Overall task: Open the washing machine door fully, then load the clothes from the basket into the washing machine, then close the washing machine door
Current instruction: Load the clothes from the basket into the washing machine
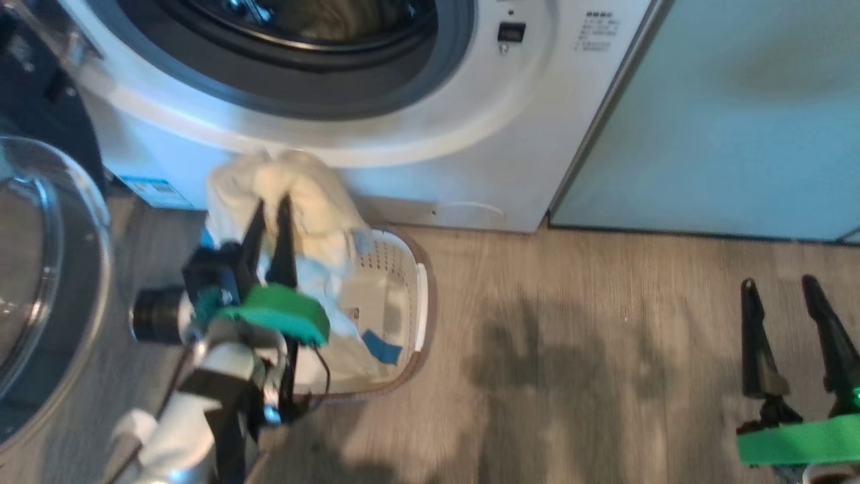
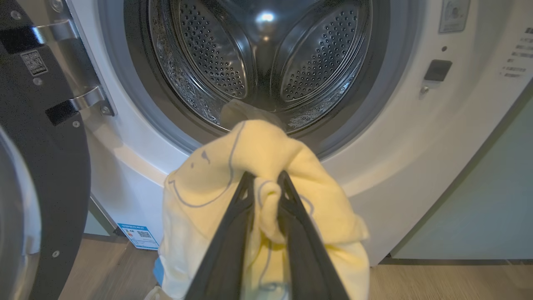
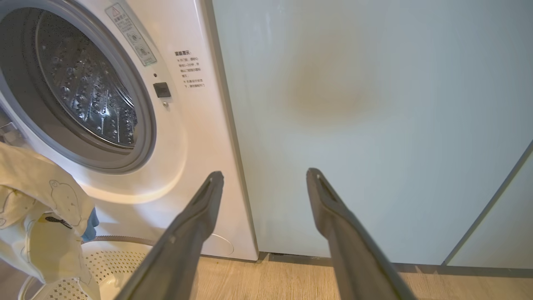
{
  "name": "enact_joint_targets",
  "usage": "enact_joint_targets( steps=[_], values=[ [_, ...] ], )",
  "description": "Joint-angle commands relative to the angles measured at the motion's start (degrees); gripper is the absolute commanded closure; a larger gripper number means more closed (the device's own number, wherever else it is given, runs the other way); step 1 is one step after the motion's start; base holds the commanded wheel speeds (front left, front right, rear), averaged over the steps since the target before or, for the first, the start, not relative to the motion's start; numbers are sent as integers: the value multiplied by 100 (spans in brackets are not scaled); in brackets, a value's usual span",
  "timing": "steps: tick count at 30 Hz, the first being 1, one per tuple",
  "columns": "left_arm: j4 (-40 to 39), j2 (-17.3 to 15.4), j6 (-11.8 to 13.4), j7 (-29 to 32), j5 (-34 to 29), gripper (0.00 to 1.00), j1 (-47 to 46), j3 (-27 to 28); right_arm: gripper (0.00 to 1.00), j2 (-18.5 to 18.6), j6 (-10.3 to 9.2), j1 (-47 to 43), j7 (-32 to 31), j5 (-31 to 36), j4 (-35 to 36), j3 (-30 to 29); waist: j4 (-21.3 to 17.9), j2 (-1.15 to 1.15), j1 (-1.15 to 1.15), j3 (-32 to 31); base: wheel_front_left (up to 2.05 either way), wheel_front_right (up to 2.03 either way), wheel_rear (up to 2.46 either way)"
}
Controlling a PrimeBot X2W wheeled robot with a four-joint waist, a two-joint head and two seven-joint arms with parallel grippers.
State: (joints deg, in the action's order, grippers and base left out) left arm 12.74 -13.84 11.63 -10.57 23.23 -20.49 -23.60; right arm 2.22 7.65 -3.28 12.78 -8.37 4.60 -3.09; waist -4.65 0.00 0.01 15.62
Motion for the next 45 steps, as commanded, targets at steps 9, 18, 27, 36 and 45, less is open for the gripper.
enact_joint_targets(
  steps=[9,18,27,36,45],
  values=[
    [423,-303,-167,209,65,100,-1486,430,0,93,-16,625,190,-193,16,251,-376,0,-1,902,0,0,0],
    [838,-696,-450,1030,212,100,-2963,611,0,78,-16,1116,219,-390,-120,440,-650,0,-1,1601,0,0,0],
    [1197,-962,-696,1677,143,100,-4240,538,0,68,-16,1366,221,-536,-163,662,-759,0,-1,1998,0,0,0],
    [1574,-1218,-828,2241,42,100,-5270,474,0,66,-16,1578,221,-764,-190,956,-929,0,-1,2359,0,0,0],
    [1999,-1579,-854,2323,-201,100,-6164,457,0,66,-16,1822,221,-990,-223,1218,-1237,0,-1,2725,0,0,0]
  ],
)
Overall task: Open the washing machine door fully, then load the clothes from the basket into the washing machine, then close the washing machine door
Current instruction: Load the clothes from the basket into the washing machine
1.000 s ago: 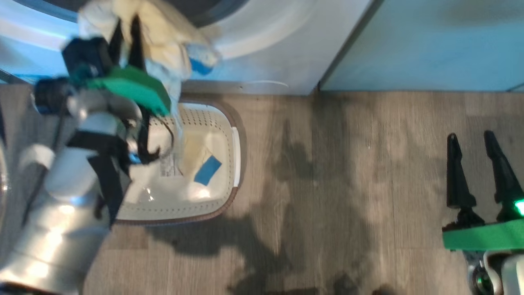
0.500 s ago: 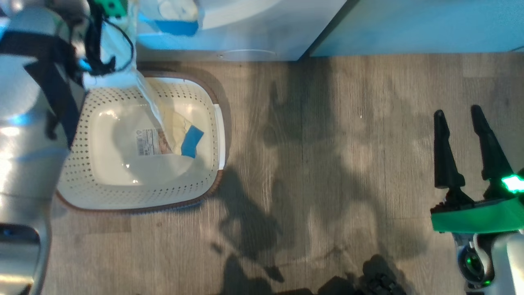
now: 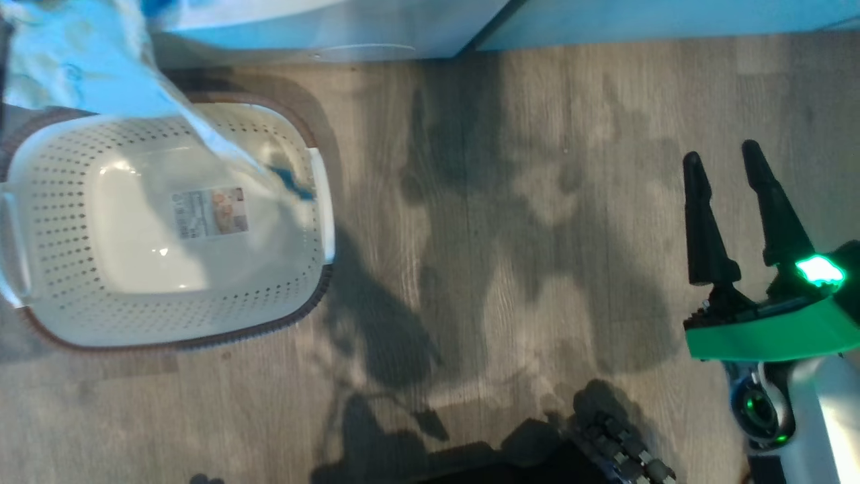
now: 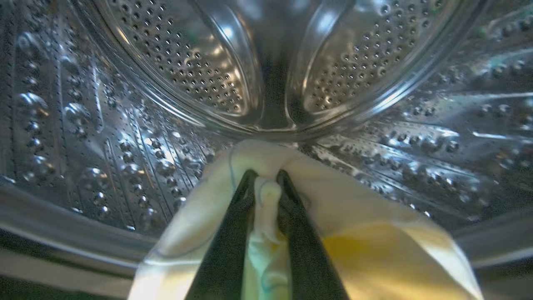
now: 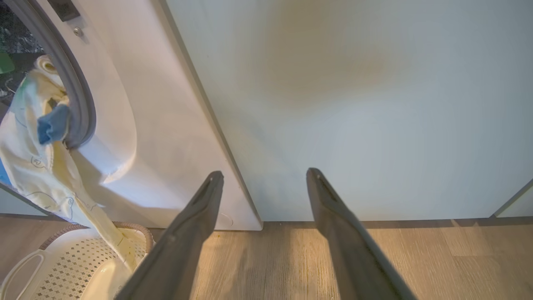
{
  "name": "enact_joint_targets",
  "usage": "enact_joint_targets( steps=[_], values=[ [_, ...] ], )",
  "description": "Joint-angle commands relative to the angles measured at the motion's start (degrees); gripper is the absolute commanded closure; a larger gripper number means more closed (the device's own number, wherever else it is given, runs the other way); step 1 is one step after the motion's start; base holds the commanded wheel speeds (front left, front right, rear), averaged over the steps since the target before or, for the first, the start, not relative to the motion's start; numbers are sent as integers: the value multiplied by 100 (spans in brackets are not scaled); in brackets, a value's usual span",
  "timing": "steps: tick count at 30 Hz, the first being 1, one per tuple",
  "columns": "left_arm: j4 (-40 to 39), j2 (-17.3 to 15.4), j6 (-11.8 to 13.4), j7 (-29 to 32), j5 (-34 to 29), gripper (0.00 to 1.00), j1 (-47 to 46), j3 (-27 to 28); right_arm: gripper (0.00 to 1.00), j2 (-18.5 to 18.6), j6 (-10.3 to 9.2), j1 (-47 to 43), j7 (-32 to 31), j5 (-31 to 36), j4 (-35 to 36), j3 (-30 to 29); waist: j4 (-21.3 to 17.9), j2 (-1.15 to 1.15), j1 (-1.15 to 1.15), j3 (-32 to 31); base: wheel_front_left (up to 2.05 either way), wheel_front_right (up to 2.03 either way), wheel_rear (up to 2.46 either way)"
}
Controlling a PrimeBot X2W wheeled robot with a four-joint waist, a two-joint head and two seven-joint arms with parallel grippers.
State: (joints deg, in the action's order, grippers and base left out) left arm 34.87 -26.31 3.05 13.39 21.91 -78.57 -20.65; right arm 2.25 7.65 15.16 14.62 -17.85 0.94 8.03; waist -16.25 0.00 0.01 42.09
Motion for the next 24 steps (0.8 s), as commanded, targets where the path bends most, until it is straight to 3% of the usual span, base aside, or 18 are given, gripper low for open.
enact_joint_targets(
  steps=[1,7,16,23,24],
  values=[
    [-182,-356,19,-153,-102,100,-452,170,0,64,-16,0,38,-64,140,130,-103,0,-1,107,0,0,0],
    [-5,-452,129,-701,-370,100,-884,132,0,64,-16,77,38,-162,121,190,-209,0,-1,227,0,0,0],
    [346,-224,332,-1957,-366,100,-1364,301,0,63,-16,193,38,-242,126,233,-298,0,-1,402,0,0,0],
    [1030,50,168,-1541,108,100,-1217,419,0,63,-16,228,38,-297,92,259,-271,0,-1,425,0,0,0],
    [1098,80,169,-1472,145,46,-1197,421,0,63,-16,233,38,-293,87,251,-260,0,-1,419,0,0,0]
  ],
)
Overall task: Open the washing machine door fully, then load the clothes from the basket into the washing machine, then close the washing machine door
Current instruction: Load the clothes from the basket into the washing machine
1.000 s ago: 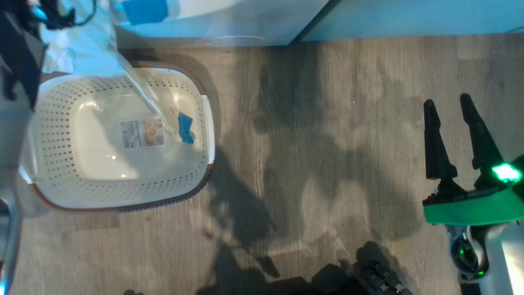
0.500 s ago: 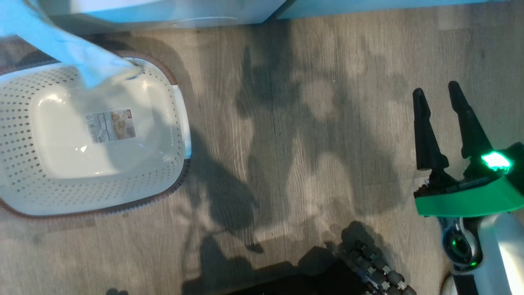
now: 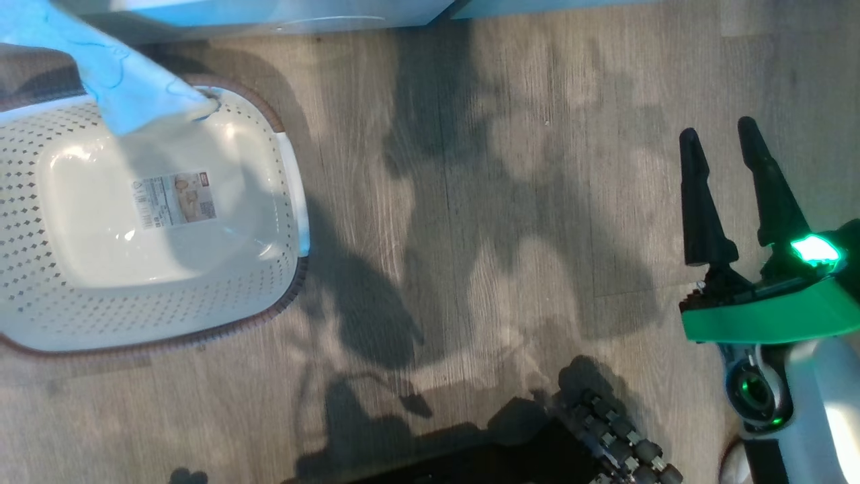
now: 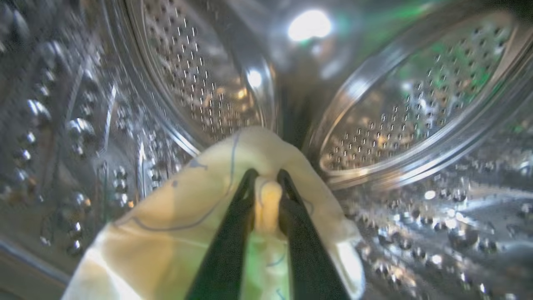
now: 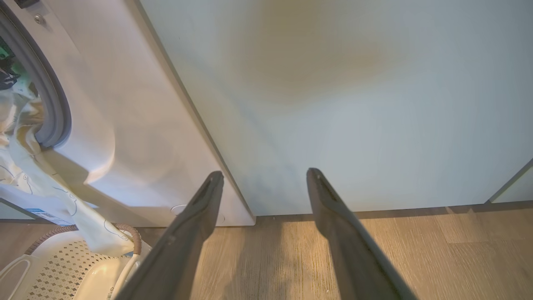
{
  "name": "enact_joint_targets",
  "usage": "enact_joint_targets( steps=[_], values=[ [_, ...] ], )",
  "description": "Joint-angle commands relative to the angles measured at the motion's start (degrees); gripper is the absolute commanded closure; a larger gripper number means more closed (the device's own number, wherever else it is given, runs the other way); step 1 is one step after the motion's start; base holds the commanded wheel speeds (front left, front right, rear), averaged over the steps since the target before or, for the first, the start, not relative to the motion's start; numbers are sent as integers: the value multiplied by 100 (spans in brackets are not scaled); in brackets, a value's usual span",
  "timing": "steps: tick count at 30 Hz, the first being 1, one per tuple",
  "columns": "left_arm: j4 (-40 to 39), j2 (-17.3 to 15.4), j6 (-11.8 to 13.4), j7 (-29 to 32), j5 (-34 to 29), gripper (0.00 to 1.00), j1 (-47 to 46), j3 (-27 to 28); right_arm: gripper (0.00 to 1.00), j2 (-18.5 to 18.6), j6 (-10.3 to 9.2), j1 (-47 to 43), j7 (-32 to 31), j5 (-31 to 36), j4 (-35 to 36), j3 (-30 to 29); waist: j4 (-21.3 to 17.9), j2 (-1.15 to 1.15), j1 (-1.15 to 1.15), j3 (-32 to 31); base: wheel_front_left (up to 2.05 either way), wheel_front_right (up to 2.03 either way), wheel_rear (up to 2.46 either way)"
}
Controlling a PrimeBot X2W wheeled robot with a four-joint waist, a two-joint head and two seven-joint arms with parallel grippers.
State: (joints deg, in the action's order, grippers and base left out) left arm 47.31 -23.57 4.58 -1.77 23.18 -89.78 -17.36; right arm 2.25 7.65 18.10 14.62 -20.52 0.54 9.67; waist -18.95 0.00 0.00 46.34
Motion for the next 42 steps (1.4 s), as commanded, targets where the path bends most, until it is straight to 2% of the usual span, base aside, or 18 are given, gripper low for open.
enact_joint_targets(
  steps=[1,11,18,26,39,42],
  values=[
    [-104,-164,12,83,53,0,-62,95,0,63,-16,-59,38,-16,123,77,21,0,0,-12,0,0,0],
    [-113,-21,57,-3,177,0,455,35,0,63,-16,-117,38,145,132,-61,227,0,0,-193,0,0,0],
    [-733,114,223,-451,285,0,1295,63,0,63,-16,-221,38,288,141,-170,412,0,0,-424,0,0,0],
    [-1861,141,546,-807,350,0,2499,107,0,63,-16,-366,38,469,169,-295,611,0,0,-726,0,0,0],
    [-4180,216,1411,-1045,126,0,5197,-168,0,73,-16,-791,38,814,160,-502,1055,0,0,-1576,0,0,0],
    [-4436,240,1539,-1058,42,0,5676,-315,0,98,-16,-898,38,861,149,-552,1133,0,0,-1791,0,0,0]
  ],
)
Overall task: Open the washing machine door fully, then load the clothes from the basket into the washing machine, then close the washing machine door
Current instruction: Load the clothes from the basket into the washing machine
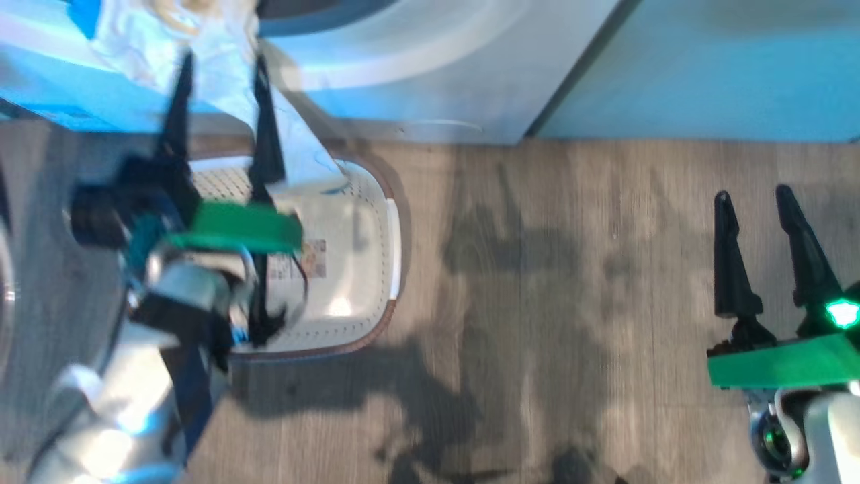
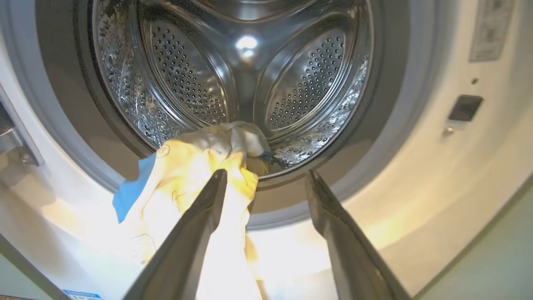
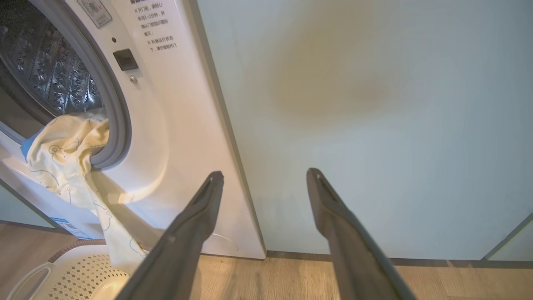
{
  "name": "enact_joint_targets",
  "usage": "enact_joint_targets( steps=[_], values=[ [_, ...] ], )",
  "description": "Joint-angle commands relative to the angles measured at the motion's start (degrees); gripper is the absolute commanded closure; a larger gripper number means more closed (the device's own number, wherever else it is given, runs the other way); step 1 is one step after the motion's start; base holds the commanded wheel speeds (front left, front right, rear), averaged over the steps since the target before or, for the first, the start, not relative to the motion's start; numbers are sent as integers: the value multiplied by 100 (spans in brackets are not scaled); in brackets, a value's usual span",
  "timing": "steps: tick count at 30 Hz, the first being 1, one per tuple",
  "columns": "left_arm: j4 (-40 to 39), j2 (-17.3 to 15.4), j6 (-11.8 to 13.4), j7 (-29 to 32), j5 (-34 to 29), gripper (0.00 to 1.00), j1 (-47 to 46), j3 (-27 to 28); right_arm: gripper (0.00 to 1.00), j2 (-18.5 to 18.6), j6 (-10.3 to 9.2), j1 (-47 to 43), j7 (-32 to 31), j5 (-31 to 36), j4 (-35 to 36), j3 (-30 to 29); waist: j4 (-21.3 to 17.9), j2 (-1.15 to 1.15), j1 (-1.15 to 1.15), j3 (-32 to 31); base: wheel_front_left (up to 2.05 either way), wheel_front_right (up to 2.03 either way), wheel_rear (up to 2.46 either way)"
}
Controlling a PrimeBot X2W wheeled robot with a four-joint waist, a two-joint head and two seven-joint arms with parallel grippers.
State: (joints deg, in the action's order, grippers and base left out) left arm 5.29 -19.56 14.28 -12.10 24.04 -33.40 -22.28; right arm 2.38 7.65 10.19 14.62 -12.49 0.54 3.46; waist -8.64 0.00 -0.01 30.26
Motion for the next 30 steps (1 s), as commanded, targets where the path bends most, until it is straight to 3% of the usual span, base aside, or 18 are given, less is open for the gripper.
enact_joint_targets(
  steps=[1,12,30],
  values=[
    [-301,-129,590,-24,-30,0,188,131,0,93,-16,-141,38,75,146,57,125,0,1,-255,0,0,0],
    [-642,-46,890,-126,-57,0,1408,-81,0,124,-16,-576,38,259,118,-114,358,0,1,-1002,0,0,0],
    [-359,169,851,-228,108,0,2089,-255,0,97,-16,-968,38,398,99,-137,551,0,1,-1541,0,0,0]
  ],
)
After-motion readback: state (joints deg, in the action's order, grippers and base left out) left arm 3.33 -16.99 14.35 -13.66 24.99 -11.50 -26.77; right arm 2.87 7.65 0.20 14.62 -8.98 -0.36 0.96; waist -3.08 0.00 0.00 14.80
